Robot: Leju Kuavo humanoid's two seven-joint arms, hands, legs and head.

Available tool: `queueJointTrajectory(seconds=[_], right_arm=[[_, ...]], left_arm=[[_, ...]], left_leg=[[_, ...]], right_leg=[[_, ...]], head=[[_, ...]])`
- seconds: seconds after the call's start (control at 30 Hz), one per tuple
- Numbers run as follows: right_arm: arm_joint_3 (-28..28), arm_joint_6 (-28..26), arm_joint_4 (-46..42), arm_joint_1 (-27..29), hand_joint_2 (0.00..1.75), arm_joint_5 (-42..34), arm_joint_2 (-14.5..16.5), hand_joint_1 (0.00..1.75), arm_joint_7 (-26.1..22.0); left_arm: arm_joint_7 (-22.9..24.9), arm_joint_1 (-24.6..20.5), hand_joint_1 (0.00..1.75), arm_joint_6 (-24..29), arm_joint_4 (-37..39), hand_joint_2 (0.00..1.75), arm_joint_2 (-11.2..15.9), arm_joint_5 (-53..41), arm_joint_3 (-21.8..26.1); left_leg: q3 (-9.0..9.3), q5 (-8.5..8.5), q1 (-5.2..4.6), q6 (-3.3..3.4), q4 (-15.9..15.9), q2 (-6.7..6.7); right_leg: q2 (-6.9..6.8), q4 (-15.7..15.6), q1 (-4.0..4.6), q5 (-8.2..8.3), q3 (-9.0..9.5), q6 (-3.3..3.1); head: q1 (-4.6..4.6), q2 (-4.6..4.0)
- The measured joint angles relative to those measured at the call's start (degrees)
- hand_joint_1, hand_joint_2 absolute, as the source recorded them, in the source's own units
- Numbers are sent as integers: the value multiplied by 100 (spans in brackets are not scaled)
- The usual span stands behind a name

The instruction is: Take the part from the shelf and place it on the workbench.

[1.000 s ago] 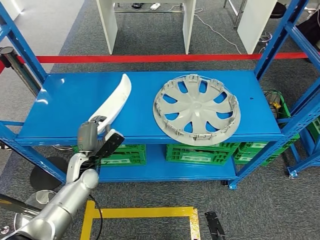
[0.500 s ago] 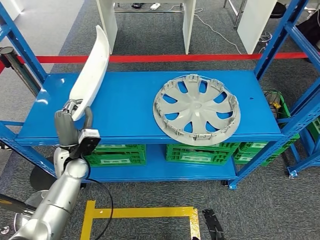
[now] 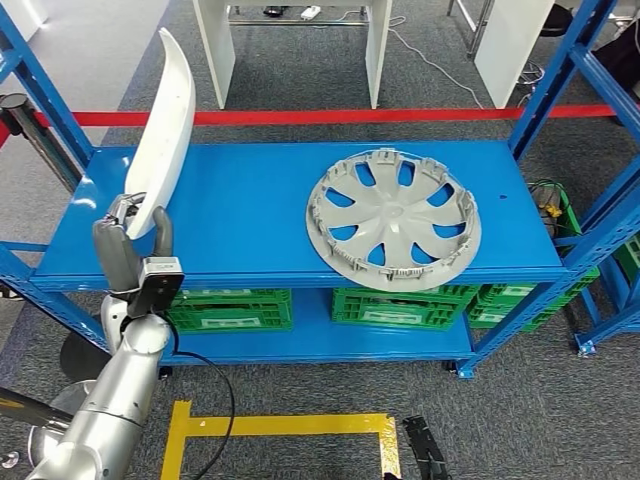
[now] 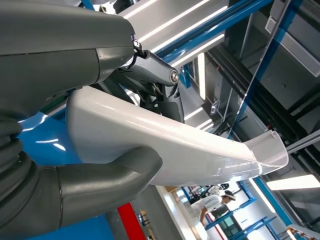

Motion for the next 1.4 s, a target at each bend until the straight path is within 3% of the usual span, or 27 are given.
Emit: queueJointTrajectory(seconds=[0.27, 0.33, 0.4, 0.47, 0.53, 0.57, 0.6, 0.63, 0.73, 0.8, 0.9, 0.97, 1.03, 1.07, 1.1, 1.13, 1.17, 1.2, 1.27, 1.33, 1.4], right_arm=[[-3, 0, 0, -2, 175, 16, 29, 0, 34], [-4, 0, 0, -3, 175, 23, 41, 0, 36], [-5, 0, 0, -4, 175, 27, 49, 0, 32], [-6, -1, 0, -7, 175, 29, 51, 0, 30], [-8, 0, 0, -4, 175, 30, 51, 0, 29], [-9, -1, 0, 0, 175, 29, 51, 0, 30], [-10, -2, 0, 3, 175, 28, 50, 0, 30], [-12, -2, 0, 3, 175, 28, 50, 0, 30], [-23, -4, -1, -16, 175, 34, 50, 0, 27], [-34, -8, -2, -22, 175, 38, 50, 0, 25], [-60, -10, -3, -26, 175, 42, 57, 0, 24], [-78, -10, -9, -31, 175, 43, 65, 0, 22], [-94, -11, -16, -31, 175, 44, 65, 0, 15], [-100, -11, -17, -31, 175, 45, 65, 0, 9], [-107, -12, -17, -31, 175, 45, 65, 0, 0], [-113, -13, -19, -31, 175, 45, 65, 0, -9], [-119, -14, -22, -32, 175, 45, 65, 0, -17], [-128, -14, -26, -33, 175, 45, 65, 0, -26], [-150, -19, -39, -39, 175, 46, 65, 0, -40], [-164, -27, -48, -45, 175, 51, 68, 0, -47], [-174, -34, -47, -35, 175, 59, 74, 0, -46]], left_arm=[[0, 23, 175, 0, -4, 175, -9, -81, 81], [0, 26, 175, 0, -15, 175, -9, -141, 102], [-1, 27, 175, 0, -46, 175, -15, -195, 114], [-2, 29, 175, 0, -68, 175, -24, -217, 124], [-3, 51, 175, 0, -71, 175, -29, -229, 136], [-3, 68, 175, 0, -71, 175, -33, -233, 141], [-4, 79, 175, 0, -71, 175, -36, -239, 145], [-4, 86, 175, 0, -71, 175, -39, -249, 151], [-24, 86, 175, 0, -76, 175, -55, -295, 197], [-48, 87, 175, 0, -81, 175, -61, -328, 237], [-76, 91, 175, 0, -97, 175, -52, -428, 304], [-91, 81, 175, 0, -111, 175, -46, -509, 361], [-98, 78, 175, 0, -115, 175, -51, -590, 402], [-98, 82, 175, 0, -115, 175, -52, -626, 421], [-98, 87, 175, 0, -115, 175, -53, -652, 445], [-98, 90, 175, 0, -121, 175, -54, -666, 468], [-97, 91, 175, 0, -134, 175, -54, -675, 490], [-97, 89, 175, 0, -158, 175, -55, -684, 510], [-96, 83, 175, 0, -226, 175, -55, -693, 544], [-96, 109, 175, 0, -297, 175, -52, -678, 601], [-97, 174, 175, 0, -362, 175, -45, -622, 663]], left_leg=[[-15, -13, -35, 21, 42, -5], [-20, 2, -51, 57, 44, -5], [-1, 66, -33, 136, -20, 7], [2, 125, -18, 206, -84, 23], [-35, 145, -46, 230, -83, 27], [-52, 151, -60, 232, -76, 27], [-66, 156, -70, 232, -65, 25], [-76, 158, -77, 230, -48, 23], [-129, 147, -89, 180, 33, 13], [-203, 178, -97, 101, 82, 9], [-300, 176, -87, -18, 143, 7], [-425, -124, -65, -100, 466, 10], [-635, -574, -28, -173, 1159, 10], [-714, -717, -9, -197, 1475, 11], [-724, -750, 5, -212, 1646, 11], [-643, -670, 16, -219, 1614, 11], [-469, -511, 23, -217, 1379, 11], [-224, -351, 27, -208, 997, 11], [195, -217, 9, -166, 271, 7], [307, -230, -23, -107, -3, 2], [245, -148, -26, -11, -47, 13]], right_leg=[[-2, -14, -27, 16, -2, 25], [0, -23, -43, 41, 2, 63], [-5, 29, -49, -27, -44, 92], [-17, 461, -32, -332, -249, 73], [-22, 1252, -5, -703, -589, 43], [-23, 1560, 5, -789, -725, 31], [-23, 1665, 16, -755, -770, 15], [-23, 1542, 26, -608, -706, -5], [-21, 553, 53, -102, -205, -77], [-15, 280, 77, -57, -80, -102], [-19, 219, 67, -15, -132, -166], [-37, 186, 42, 40, -190, -256], [-56, 188, 52, 99, -270, -308], [-62, 192, 56, 132, -314, -317], [-66, 198, 59, 167, -363, -316], [-68, 207, 59, 202, -411, -309], [-68, 216, 59, 233, -456, -298], [-68, 224, 58, 264, -494, -279], [-68, 226, 70, 336, -555, -218], [-69, 204, 74, 429, -596, -138], [-64, 185, 66, 466, -635, -60]], head=[[-3, -1], [-4, 0], [-1, -1], [17, -1], [30, 1], [30, 1], [30, 1], [30, 1], [27, 1], [28, 1], [27, 1], [2, 1], [-23, 1], [-22, 1], [-23, 1], [-24, 1], [-25, 1], [-27, 1], [-23, 1], [-19, 1], [-20, 1]])
